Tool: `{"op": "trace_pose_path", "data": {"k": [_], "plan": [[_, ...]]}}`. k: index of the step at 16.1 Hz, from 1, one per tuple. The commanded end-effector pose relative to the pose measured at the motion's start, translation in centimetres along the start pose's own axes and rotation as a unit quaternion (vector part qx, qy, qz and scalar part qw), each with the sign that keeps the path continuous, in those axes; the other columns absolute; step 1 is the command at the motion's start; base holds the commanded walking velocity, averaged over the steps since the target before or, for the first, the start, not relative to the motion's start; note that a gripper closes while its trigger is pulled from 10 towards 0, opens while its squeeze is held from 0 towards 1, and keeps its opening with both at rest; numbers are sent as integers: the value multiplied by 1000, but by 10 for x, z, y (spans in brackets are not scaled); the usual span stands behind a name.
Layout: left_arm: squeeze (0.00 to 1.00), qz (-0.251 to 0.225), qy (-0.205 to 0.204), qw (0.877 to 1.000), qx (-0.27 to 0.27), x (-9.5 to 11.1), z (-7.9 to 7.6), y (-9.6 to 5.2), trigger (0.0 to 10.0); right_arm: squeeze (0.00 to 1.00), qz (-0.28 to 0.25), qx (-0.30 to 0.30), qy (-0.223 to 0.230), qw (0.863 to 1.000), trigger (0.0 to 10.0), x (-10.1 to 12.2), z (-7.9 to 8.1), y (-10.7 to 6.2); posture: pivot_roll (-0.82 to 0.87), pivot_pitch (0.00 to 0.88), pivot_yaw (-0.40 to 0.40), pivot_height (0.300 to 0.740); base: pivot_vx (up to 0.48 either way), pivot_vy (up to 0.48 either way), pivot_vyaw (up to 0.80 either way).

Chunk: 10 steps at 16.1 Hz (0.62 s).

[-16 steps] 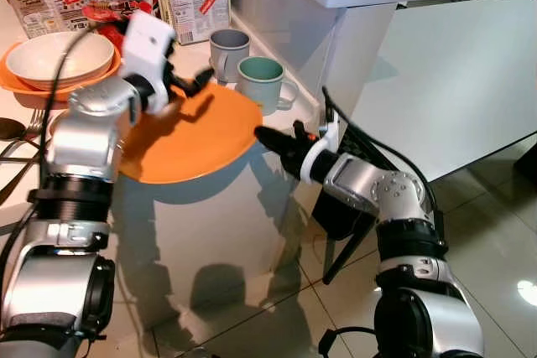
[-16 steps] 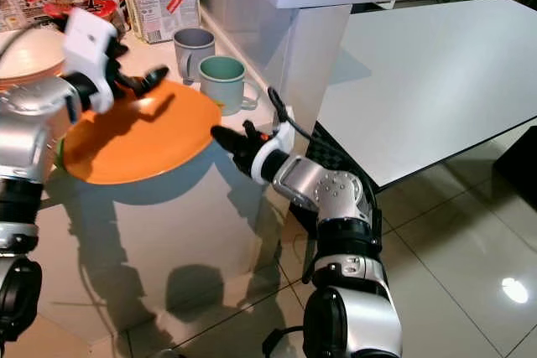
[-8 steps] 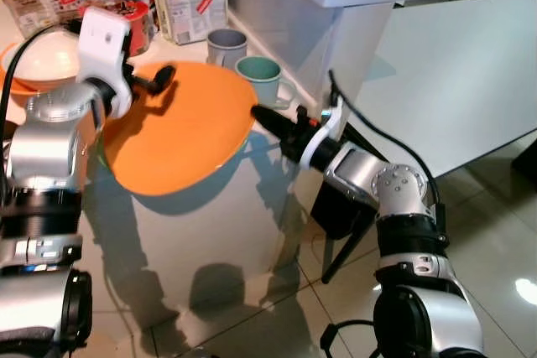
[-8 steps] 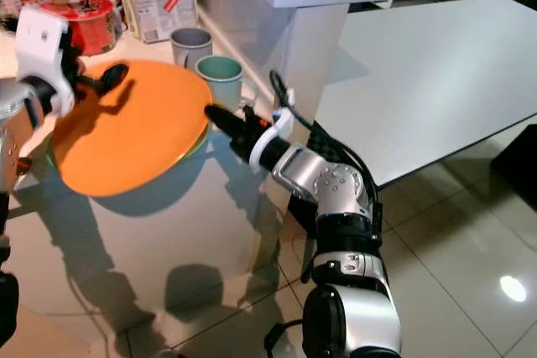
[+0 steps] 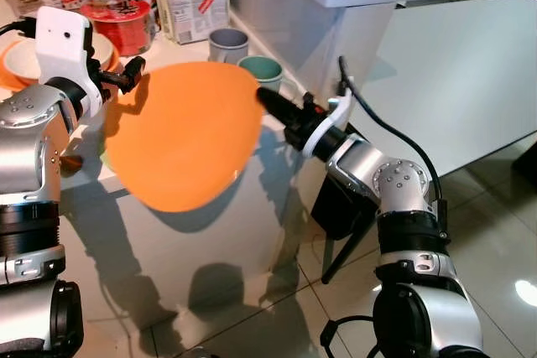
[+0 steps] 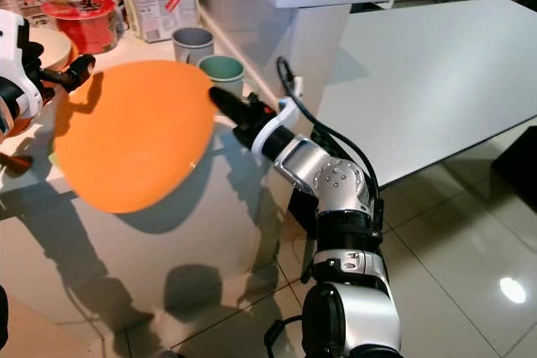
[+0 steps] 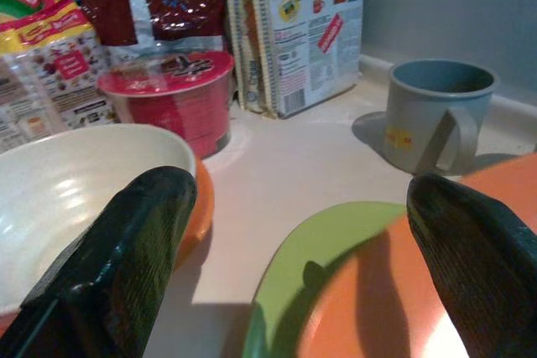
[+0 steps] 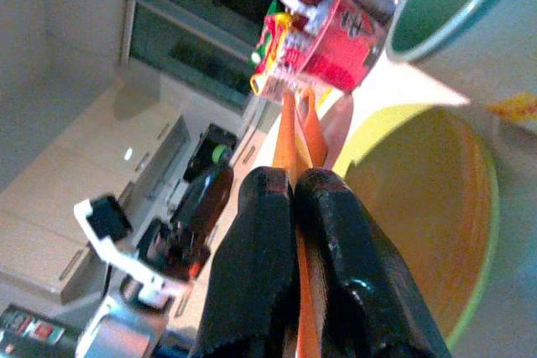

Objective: Setting the table

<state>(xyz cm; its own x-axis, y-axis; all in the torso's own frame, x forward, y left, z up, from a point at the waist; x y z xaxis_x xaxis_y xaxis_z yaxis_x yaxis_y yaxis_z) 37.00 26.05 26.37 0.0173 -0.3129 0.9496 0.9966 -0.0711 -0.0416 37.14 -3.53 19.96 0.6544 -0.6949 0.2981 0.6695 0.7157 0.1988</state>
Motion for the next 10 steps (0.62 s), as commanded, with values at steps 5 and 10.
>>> {"op": "trace_pose_path", "data": {"k": [5,10], "plan": [[0,-6,-10,1000,-3,6,-5,2,10000,0,-69,-27,6,997,0,21,0,7,-18,0,-87,740,0,0,0],[0,3,-15,1000,-14,1,-14,-1,10000,0,-90,-46,12,995,0,26,-6,9,-16,0,-88,740,0,0,0]]}}
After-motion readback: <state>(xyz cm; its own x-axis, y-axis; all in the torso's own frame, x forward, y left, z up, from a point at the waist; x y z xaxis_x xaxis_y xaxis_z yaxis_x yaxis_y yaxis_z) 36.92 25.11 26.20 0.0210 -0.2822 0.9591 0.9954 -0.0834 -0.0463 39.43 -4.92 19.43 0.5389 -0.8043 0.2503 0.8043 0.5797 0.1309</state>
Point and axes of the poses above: a point about 5 cm out from each wrist's last joint towards the gripper, its own y axis pointing out of the wrist towards the gripper, its own x axis along the axis of the wrist's last joint, z = x × y, the point moved 3 cm from there along y, pointing out of the wrist towards the gripper, and after that the axes turned 7 degrees about y, right-handed, at the moved point
